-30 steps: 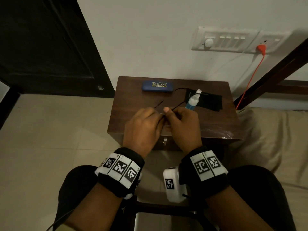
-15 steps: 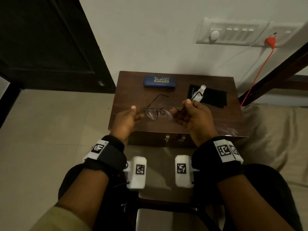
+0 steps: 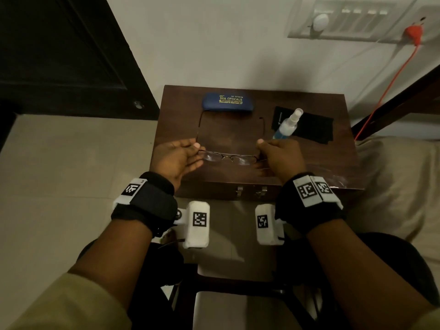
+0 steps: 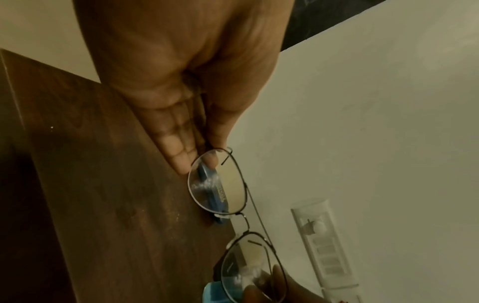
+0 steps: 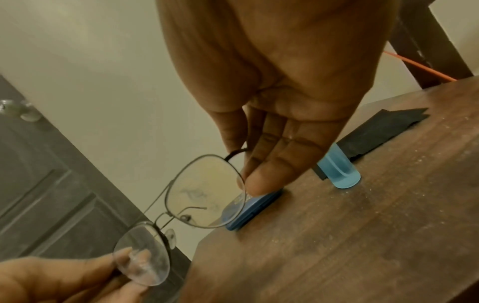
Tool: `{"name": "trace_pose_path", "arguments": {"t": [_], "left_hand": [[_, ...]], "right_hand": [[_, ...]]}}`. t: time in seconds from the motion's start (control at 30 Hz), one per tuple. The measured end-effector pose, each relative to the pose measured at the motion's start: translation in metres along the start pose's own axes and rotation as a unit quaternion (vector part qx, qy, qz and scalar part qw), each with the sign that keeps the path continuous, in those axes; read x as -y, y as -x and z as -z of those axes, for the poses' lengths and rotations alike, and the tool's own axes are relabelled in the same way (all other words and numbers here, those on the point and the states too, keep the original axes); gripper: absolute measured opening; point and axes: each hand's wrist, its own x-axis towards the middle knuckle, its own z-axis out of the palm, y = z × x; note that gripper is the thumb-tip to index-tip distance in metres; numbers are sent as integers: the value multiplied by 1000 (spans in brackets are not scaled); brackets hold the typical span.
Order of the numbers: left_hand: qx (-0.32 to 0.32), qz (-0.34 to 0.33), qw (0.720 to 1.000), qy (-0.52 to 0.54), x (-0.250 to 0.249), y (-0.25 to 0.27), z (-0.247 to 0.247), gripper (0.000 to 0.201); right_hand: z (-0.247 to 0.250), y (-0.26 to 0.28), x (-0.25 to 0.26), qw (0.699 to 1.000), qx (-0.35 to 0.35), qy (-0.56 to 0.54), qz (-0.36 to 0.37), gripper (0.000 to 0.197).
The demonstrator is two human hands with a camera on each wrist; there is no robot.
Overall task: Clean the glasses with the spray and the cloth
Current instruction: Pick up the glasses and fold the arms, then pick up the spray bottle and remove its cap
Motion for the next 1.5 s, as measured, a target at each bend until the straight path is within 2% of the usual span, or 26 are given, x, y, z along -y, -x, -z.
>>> {"name": "trace_pose_path", "arguments": {"t": [0.17, 0.27, 0.47, 0.63, 0.93, 1.03, 1.1, 1.2, 1.37, 1.5], "left_hand": [[-27, 4, 999, -36, 16, -23, -2, 25], [-33, 11, 998, -54, 27, -39, -3, 22], [-43, 9, 995, -93, 37, -65, -11, 20], [-46, 3, 992, -115, 38, -77, -16, 30], [-45, 16, 989, -141, 41, -82, -22, 31], [-72, 6, 981, -180, 41, -85, -19, 32], [-113, -26, 964, -241, 37, -84, -19, 34], [-130, -109, 920, -354, 28, -79, -32, 38], [-44, -257, 861, -436, 23, -62, -98, 34], [33, -285, 829, -479, 31, -54, -147, 40]], "right_hand": [[-9, -30, -10, 999, 0, 36, -13, 21], [-13, -46, -19, 999, -9, 44, -23, 7], [-21, -72, -36, 997, -30, 61, -26, 25], [-23, -84, -42, 997, -32, 64, -19, 24], [-23, -92, -47, 997, -29, 62, -25, 17], [-17, -90, -50, 996, -49, 76, -18, 16], [-10, -87, -54, 994, -66, 88, -3, 18], [7, -78, -56, 991, -76, 103, 34, 14], [45, -71, -55, 981, -133, 111, 82, 6], [73, -72, -44, 966, -201, 93, 134, 11]]}}
